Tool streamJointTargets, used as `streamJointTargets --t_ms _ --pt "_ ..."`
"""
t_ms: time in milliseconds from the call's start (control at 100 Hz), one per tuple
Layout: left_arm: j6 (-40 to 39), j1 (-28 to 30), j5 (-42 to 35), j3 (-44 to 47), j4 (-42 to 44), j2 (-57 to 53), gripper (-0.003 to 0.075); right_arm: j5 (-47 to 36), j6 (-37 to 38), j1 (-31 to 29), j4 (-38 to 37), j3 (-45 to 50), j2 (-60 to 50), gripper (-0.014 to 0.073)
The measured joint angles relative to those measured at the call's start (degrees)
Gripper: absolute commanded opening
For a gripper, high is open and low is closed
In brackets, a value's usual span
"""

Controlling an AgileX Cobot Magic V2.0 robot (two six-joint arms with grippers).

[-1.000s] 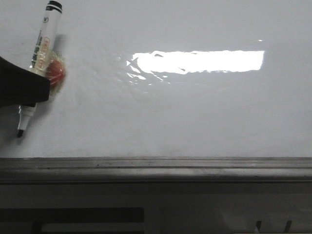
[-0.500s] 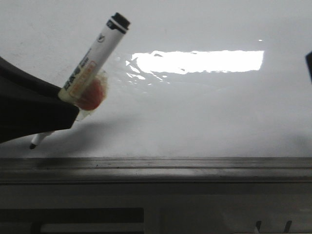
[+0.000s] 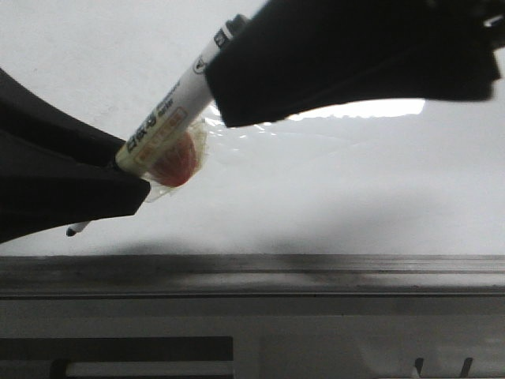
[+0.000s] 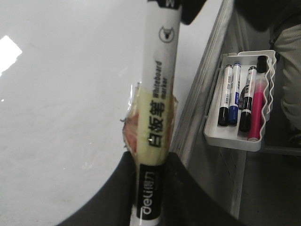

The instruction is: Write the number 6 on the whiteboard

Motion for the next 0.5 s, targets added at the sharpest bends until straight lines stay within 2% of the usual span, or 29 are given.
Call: streamJointTargets --t_ms 340,410,500 --pt "0.13 0.00 0.00 0.00 0.19 0.00 -0.0021 -1.02 0.00 0.00 -0.04 -5.17 9.68 0.0338" --pt "0.13 0.00 0.00 0.00 0.19 0.00 -0.0021 -1.02 0.00 0.00 -0.04 -5.42 10.80 0.0282" --pt "0.22 0.00 0.00 0.00 0.19 0.00 -0.0020 -1.02 0.00 0.00 -0.04 -5.66 11.40 0.0132"
